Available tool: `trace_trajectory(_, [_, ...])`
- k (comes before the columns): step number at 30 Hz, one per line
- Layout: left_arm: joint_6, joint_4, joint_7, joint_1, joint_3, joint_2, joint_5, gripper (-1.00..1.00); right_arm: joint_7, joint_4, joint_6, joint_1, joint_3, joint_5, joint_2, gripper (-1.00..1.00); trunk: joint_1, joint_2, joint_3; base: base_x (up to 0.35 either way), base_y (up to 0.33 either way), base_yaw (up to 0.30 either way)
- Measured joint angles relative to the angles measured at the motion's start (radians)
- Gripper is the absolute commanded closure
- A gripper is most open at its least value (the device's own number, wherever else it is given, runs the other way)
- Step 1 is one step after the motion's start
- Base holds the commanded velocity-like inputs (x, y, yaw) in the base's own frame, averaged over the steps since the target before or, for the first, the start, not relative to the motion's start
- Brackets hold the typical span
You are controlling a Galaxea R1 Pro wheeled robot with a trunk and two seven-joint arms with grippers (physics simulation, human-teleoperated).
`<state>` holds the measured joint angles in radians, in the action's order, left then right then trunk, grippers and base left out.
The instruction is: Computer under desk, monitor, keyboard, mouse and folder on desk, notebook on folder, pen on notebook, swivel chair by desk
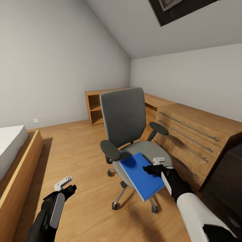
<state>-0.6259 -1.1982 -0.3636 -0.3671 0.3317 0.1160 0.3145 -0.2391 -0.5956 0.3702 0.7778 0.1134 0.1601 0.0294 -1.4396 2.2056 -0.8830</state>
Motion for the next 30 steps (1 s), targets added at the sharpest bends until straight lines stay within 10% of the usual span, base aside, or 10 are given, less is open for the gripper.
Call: trace_trajectory(30, [0.003, 0.009, -0.003, 0.0, 0.0, 0.002, 0.0, -1.0, -0.001, 0.017, 0.003, -0.001, 0.004, 0.003, -0.001, -1.0, 0.096, -0.175, 0.078, -0.01, 0.0, 0.0])
